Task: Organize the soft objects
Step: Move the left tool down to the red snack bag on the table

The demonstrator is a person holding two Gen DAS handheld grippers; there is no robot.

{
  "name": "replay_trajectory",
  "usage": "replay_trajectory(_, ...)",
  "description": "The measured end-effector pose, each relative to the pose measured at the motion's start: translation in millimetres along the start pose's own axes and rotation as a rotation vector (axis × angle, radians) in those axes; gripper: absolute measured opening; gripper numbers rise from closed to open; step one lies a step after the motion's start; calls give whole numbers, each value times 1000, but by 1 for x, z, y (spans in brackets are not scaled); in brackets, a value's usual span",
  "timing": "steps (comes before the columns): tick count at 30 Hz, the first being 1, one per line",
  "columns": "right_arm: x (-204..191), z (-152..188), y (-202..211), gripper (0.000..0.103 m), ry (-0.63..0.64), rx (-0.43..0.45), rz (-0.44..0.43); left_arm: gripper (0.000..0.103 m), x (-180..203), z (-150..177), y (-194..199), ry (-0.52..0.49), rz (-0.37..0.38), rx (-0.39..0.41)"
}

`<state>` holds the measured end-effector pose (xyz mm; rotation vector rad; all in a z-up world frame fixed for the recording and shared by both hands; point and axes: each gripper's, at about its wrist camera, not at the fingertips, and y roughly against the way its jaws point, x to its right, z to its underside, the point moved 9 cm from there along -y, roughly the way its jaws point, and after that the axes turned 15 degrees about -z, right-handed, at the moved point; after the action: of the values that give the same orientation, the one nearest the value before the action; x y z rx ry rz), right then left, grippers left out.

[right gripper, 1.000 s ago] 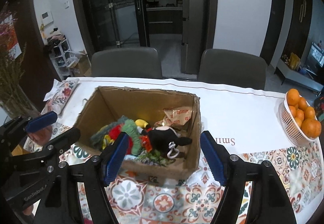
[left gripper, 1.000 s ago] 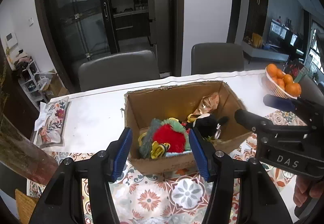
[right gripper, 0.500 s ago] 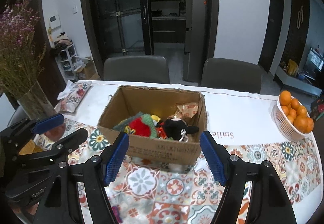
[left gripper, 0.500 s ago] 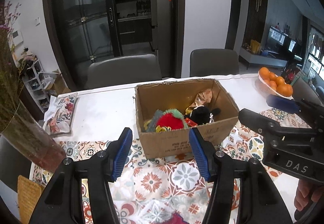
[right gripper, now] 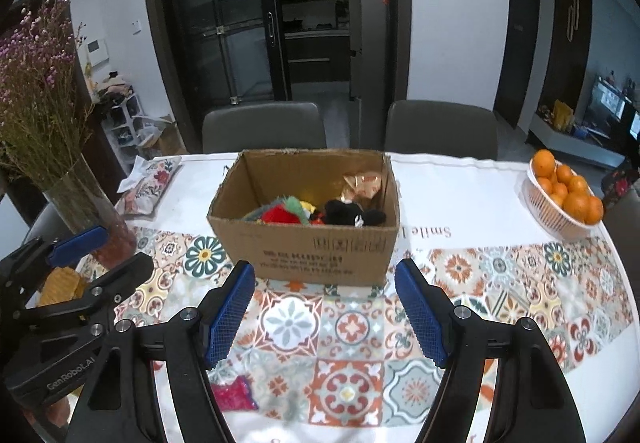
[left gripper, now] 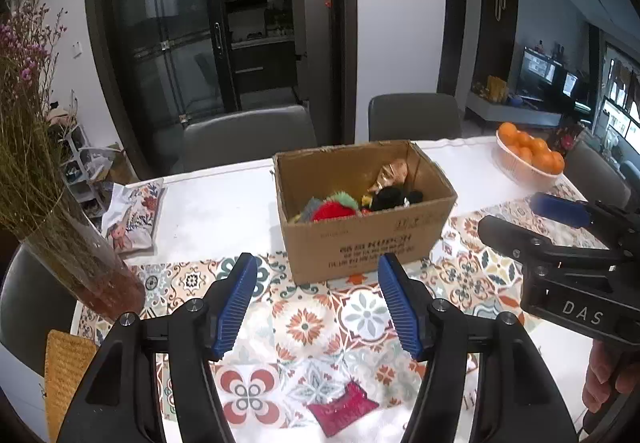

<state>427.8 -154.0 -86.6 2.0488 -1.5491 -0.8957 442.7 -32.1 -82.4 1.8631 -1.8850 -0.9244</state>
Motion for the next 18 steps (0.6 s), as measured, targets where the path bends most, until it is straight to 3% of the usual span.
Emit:
replay_trajectory(8, -3, 30, 6, 74, -87, -8, 10, 62, 0, 17, 5, -35, 21, -10)
replay_trajectory(18, 2, 80, 8, 74, -235, -42, 17, 62, 14, 45, 9, -157, 63, -25)
